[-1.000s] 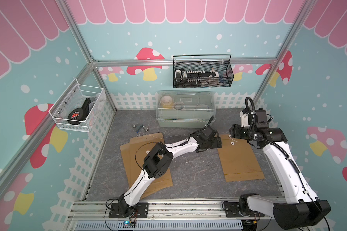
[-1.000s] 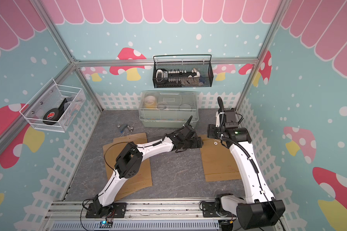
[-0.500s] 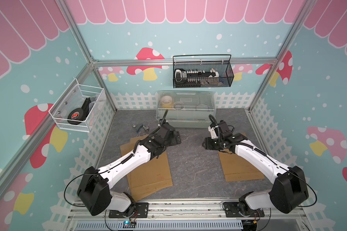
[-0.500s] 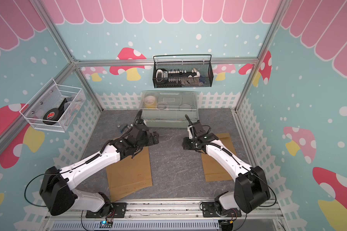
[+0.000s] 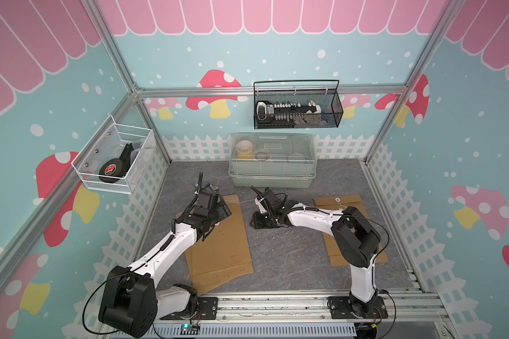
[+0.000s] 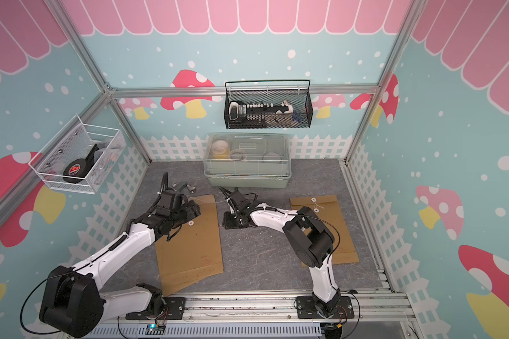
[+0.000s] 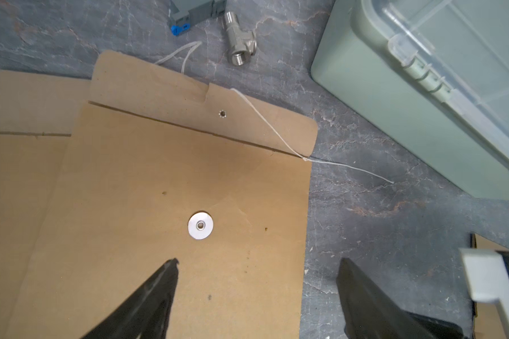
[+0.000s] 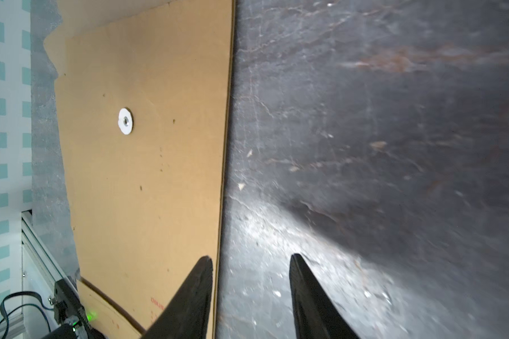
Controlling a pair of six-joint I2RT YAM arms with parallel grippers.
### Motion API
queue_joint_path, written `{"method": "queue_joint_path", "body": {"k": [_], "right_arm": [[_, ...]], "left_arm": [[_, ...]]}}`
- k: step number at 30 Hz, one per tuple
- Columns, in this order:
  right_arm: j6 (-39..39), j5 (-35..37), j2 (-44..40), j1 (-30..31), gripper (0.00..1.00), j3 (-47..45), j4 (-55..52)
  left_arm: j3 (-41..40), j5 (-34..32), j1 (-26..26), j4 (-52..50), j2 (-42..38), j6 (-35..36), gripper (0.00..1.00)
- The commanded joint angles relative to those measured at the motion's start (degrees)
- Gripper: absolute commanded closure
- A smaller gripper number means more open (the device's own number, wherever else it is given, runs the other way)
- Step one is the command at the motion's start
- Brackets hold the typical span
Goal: Close the mouth of the file bag
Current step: Pick up the file bag from the file bag.
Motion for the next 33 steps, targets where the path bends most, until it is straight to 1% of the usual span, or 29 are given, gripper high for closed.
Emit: {"method": "queue_joint_path", "body": {"k": [1,3,7,12,15,19,23,27,29,33], "right_arm": [[3.49,-3.3,3.59,0.64,0.58,2.63,1.83],[3.53,-4.35,5.66,0.76,0.6,4.48,1.32],[3.4,-5.68,8.42,0.77,0.64,7.57,0.45],[4.13,-9.07,11.22,0.73,0.69,9.67,1.82],[4.45,-11.82,11.3,0.68,0.71,10.49,3.55],[4.72,-14.93,9.55,0.46,0.74,11.31,4.5],[4.59,-15.77,8.51,0.47,0.75,11.03,4.17],[5.34,-16.14,10.18,0.6,0.75,10.31,5.2],[6.17,-16.01,10.87,0.61,0.75,9.25,7.51],[7.76,-15.66,12.06,0.55,0.79,8.04,11.02]], "left_arm": [[-2.7,1.63,0.51,3.38,2.02,-2.61,0.17],[-4.35,3.38,0.51,5.87,3.62,-4.37,0.22],[-7.88,5.64,0.51,10.61,5.79,-7.7,0.35],[-10.79,7.71,0.3,14.56,8.73,-9.94,0.56],[-11.69,8.69,0.19,16.15,9.42,-10.55,0.62],[-11.99,8.98,-0.01,16.7,9.6,-10.34,0.65],[-12.53,9.47,-0.01,17.75,10.08,-10.13,0.66],[-12.62,10.14,-0.1,18.63,10.82,-10.2,0.67],[-12.79,10.31,-0.19,19.03,11.32,-9.95,0.69],[-13.46,10.89,-0.27,20.5,12.88,-9.63,0.73]]}}
